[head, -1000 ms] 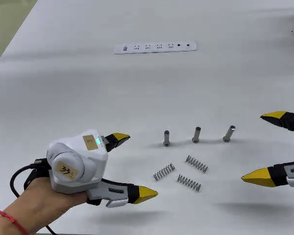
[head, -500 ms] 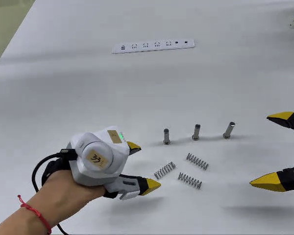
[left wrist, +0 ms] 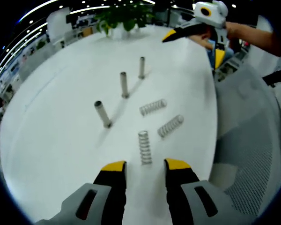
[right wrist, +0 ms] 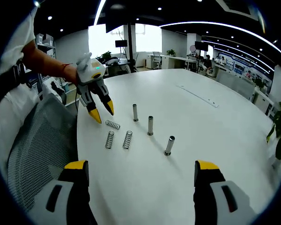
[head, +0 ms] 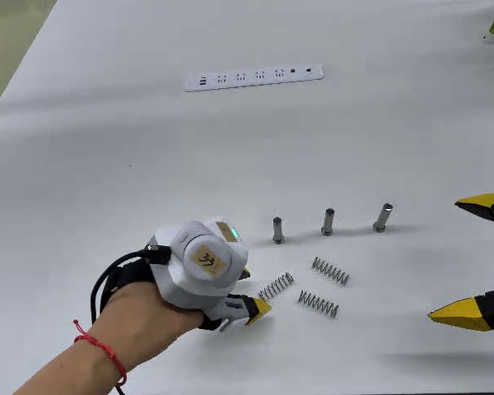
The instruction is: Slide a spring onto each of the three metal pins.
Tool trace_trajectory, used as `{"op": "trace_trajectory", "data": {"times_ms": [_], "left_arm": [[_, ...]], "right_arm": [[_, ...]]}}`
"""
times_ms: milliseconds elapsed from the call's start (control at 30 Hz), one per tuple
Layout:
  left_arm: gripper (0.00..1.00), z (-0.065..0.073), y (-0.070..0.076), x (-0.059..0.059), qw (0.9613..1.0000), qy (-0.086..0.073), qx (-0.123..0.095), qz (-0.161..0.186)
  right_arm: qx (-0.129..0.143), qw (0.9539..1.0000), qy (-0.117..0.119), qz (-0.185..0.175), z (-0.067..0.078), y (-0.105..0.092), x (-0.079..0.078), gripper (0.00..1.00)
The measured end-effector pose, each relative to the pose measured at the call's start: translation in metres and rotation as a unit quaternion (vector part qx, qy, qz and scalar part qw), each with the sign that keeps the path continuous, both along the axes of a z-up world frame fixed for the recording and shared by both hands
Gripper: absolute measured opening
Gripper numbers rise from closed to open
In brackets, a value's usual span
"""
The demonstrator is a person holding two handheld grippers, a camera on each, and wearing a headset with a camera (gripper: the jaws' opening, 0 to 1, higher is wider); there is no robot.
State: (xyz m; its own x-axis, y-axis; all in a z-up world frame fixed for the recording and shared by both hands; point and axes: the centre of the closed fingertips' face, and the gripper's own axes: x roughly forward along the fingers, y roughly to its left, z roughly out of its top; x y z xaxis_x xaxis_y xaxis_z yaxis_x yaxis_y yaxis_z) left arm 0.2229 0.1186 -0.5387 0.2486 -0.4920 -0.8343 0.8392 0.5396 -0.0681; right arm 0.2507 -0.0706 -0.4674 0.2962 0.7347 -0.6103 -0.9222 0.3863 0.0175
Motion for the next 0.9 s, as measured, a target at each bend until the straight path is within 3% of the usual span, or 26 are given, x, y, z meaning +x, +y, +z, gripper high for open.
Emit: {"op": "trace_trajectory", "data": {"times_ms": [333,700,900], "left_arm": [[0.22,-0.013,-0.004,0.002,0.9994,0.028,0.023,0.004],[0.15,-0.017,-0.006,-0.001,0.9986,0.038,0.036,-0.004],[0.12,-0.017,-0.004,0.000,0.9986,0.036,0.040,-0.004]], "right_arm": [[0.003,1.0000,0.002,-0.003,-0.001,-0.003,0.000,0.94],[0.006,1.0000,0.002,-0.008,-0.001,-0.006,-0.001,0.94],[0.005,0.9999,0.003,-0.010,-0.001,-0.007,-0.002,0.93]]}}
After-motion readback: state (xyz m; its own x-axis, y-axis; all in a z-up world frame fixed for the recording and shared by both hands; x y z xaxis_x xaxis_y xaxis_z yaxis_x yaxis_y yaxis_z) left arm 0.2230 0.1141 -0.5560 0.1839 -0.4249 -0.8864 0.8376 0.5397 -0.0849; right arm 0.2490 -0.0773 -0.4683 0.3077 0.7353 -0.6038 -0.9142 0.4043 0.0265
